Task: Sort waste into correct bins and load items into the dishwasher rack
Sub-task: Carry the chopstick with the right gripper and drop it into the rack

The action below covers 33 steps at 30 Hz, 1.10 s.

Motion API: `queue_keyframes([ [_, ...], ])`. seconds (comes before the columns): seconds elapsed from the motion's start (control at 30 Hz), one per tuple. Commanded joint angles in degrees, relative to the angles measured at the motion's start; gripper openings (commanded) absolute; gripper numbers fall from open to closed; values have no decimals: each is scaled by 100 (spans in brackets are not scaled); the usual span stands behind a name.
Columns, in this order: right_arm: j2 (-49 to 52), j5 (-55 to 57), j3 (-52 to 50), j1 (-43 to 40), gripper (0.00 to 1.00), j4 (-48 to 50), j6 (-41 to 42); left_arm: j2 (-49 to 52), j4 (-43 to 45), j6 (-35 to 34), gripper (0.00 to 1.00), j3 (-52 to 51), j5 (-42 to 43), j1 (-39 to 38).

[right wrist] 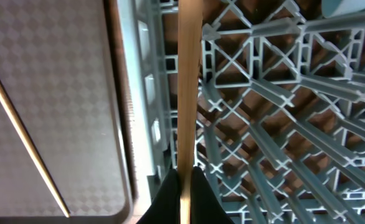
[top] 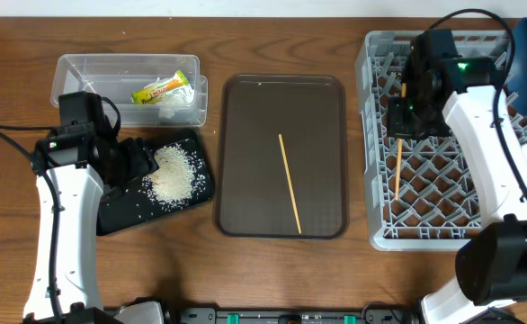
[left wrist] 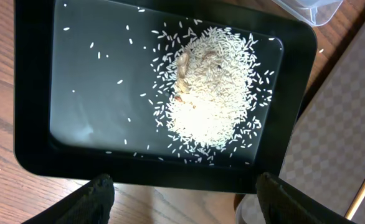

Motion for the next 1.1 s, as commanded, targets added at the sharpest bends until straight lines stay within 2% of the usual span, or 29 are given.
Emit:
queue_keyframes([
  [0.0,70,-2,-42,-83,1,-9,-319,-31,-20,-31,76,52,-11,20],
  [0.9,1478,-345,-48,136,1,501,-420,-31,-22,-31,76,52,-13,20],
  [1.07,1475,-345,-48,133,9,496,-424,-31,-24,-31,76,52,-13,20],
])
